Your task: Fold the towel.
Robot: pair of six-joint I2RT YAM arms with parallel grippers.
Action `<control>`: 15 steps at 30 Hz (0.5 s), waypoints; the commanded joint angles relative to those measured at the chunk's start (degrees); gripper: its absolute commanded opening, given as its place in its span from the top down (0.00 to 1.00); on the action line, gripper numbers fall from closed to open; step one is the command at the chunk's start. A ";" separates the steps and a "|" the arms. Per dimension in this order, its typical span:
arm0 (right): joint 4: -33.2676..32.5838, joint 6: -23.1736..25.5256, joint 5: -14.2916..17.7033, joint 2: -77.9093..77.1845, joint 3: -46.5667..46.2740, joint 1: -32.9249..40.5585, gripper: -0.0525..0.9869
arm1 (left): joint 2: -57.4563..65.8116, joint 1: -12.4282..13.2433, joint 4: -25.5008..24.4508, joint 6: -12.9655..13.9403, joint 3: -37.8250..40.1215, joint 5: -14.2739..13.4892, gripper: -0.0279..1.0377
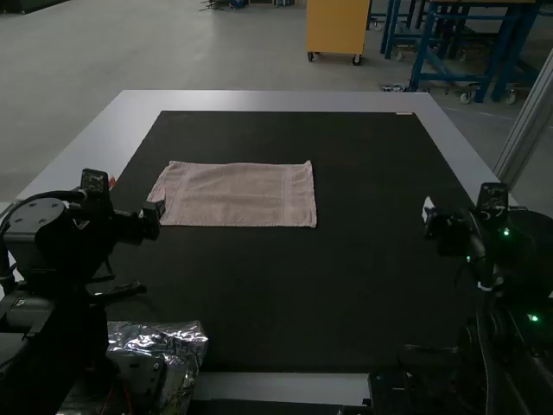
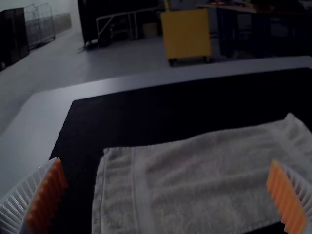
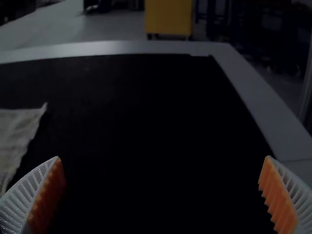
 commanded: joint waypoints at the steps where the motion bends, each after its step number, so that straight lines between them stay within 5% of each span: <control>1: 2.30 -1.98 -1.14 -0.45 -0.45 -0.28 0.07 | -0.10 0.57 1.60 1.89 -0.38 0.18 0.06; 3: 3.88 -8.39 -1.14 -0.45 -0.36 -0.46 0.07 | -0.10 0.65 3.44 5.14 -0.38 0.27 0.07; 5: 5.55 -17.36 -1.23 -0.45 -0.36 -0.19 0.07 | -0.10 0.65 5.99 12.35 -0.38 0.27 0.08; 8: 5.73 -23.42 -1.32 -0.45 -0.36 -0.11 0.07 | -0.10 0.57 9.51 13.49 -0.30 -1.75 0.08; 10: 6.35 -25.79 -1.50 -0.45 -0.36 -0.11 0.07 | -0.10 0.30 9.60 17.36 -0.30 -2.11 0.09; 13: 9.25 -30.10 -3.52 -0.45 -0.36 0.25 0.07 | -0.10 0.48 10.39 17.71 -0.38 -2.19 0.10; 15: 13.82 -28.52 -4.40 -0.45 -0.36 0.07 0.07 | -0.10 0.74 13.73 17.27 -0.21 -2.90 0.10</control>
